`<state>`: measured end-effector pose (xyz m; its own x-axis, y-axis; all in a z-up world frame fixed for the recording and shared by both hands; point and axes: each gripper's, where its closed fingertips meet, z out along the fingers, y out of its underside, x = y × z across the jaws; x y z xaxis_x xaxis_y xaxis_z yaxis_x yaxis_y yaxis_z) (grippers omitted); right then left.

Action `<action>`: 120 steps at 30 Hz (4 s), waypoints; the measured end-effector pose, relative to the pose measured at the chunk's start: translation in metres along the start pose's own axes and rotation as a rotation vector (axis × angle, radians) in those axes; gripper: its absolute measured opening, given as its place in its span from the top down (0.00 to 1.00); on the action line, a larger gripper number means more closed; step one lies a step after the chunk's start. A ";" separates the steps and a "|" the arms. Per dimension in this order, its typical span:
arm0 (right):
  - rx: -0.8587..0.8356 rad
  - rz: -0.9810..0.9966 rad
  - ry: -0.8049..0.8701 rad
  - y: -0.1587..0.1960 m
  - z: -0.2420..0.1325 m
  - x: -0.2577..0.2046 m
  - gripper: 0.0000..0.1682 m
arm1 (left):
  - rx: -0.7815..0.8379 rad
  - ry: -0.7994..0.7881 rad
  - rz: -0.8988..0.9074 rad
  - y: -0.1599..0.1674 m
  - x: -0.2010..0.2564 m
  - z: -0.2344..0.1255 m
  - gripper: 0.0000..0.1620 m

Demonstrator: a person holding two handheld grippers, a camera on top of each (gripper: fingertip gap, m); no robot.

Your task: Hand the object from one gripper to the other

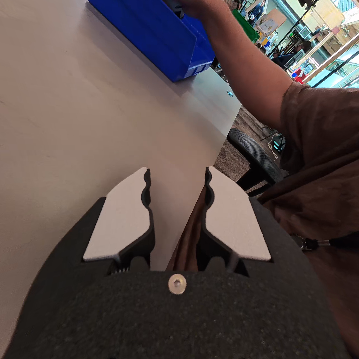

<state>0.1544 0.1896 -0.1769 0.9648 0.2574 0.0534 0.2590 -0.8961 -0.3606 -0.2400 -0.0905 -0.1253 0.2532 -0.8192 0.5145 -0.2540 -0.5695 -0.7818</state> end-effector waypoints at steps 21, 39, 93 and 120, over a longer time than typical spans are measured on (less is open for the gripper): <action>-0.100 -0.016 -0.003 0.017 0.009 0.008 0.76 | -0.029 0.003 0.002 0.005 0.001 0.003 0.67; 0.886 -0.012 -0.113 0.142 -0.160 -0.182 0.69 | 0.136 -0.351 0.347 -0.033 -0.033 -0.031 0.60; 0.904 -0.378 -0.368 0.120 -0.161 -0.263 0.72 | -0.540 -0.541 0.574 -0.165 -0.148 -0.083 0.79; 0.958 -0.446 -0.166 0.085 -0.233 -0.204 0.80 | -0.133 -0.002 0.438 -0.047 0.054 0.034 0.60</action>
<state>-0.0099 -0.0230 -0.0015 0.7547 0.6025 0.2596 0.3737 -0.0697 -0.9249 -0.1830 -0.1052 -0.0729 0.0967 -0.9847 0.1448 -0.4551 -0.1732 -0.8734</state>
